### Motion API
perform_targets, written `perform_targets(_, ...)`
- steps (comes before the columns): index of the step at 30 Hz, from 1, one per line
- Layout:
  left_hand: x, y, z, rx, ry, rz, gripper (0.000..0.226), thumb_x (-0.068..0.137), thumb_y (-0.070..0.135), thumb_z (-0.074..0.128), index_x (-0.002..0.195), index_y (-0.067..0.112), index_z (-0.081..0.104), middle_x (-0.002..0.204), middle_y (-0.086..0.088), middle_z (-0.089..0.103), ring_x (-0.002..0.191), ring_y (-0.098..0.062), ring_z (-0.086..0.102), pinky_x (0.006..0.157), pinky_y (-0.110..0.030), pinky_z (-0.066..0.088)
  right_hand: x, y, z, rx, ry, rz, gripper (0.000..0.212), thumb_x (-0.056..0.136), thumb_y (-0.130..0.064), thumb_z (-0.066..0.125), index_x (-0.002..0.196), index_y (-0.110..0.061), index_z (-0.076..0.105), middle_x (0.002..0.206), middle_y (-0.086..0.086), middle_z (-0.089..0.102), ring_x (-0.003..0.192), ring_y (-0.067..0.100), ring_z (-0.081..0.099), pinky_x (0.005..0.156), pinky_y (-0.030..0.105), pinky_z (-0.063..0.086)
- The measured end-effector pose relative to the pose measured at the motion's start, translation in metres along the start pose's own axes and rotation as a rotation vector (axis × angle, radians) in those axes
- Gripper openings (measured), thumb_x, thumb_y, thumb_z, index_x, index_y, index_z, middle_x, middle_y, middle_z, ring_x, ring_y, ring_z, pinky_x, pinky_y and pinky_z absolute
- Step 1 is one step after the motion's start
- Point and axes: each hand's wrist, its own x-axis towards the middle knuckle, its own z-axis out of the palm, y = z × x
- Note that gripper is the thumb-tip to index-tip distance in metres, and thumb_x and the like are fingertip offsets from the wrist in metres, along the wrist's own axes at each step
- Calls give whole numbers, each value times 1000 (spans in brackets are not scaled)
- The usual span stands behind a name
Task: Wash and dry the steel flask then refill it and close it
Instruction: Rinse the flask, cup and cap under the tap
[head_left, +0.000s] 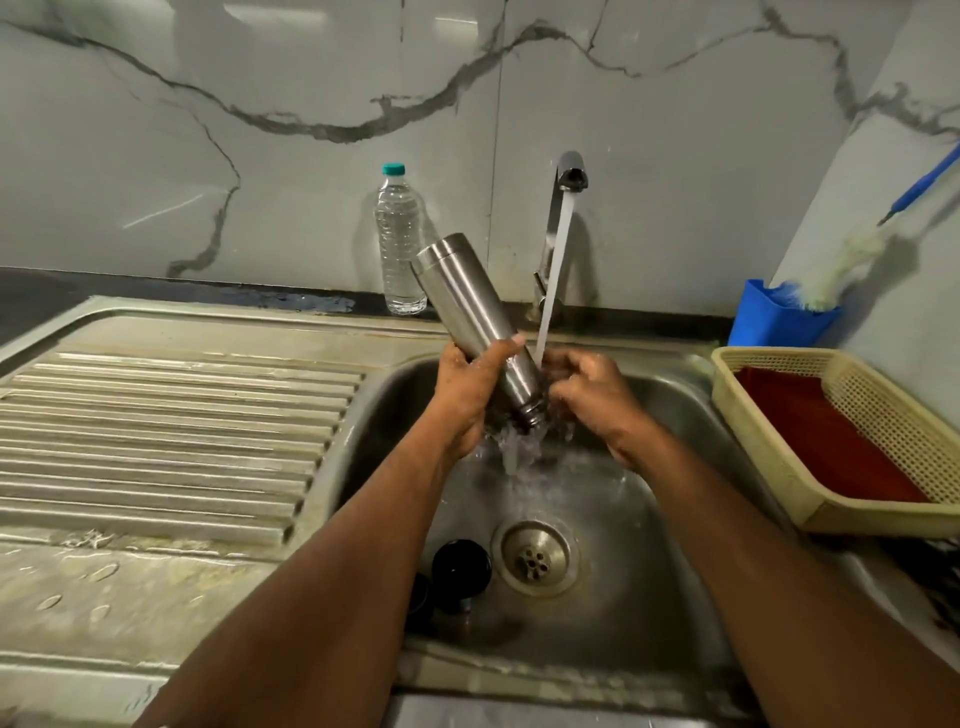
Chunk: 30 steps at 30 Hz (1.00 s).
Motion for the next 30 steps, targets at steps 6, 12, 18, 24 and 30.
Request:
perform_targets(6,-1,4,3,-146,-57,-55,60,94,30,77,141,6,49,129,-18,70,116,-29,72,104,-45,58,-9,7,-3,59,-67,-39,65,73,-20,92,128,-28,58,117,7,72,94,25,77,76,44,65)
perform_targets(12,3,13,0,-173,-13,32,108,62,24,101,149,11,39,133,-19,69,114,-33,74,100,-56,59,-12,2,-24,317,56,-153,71,70,-12,90,136,-23,66,125,3,70,109,20,72,82,42,64)
perform_targets(18,2,33,-17,-332,245,83,122,63,17,96,159,32,22,136,-14,53,116,-38,65,89,-65,60,-16,-18,-41,369,83,-228,55,69,-20,89,122,-21,74,122,6,73,110,24,73,77,42,65)
perform_targets(24,-6,18,-10,-75,153,-338,58,88,53,77,131,15,64,122,-17,72,102,-29,73,60,-39,64,-17,-38,-22,405,304,-223,47,77,-36,87,117,-18,69,111,3,75,97,18,74,67,32,63)
perform_targets(30,-12,-1,-13,180,60,-628,58,102,63,51,124,13,69,115,-18,71,103,-35,70,64,-52,65,-9,-35,16,136,225,-210,75,71,-34,94,129,-39,46,108,-24,60,94,-10,58,74,11,46)
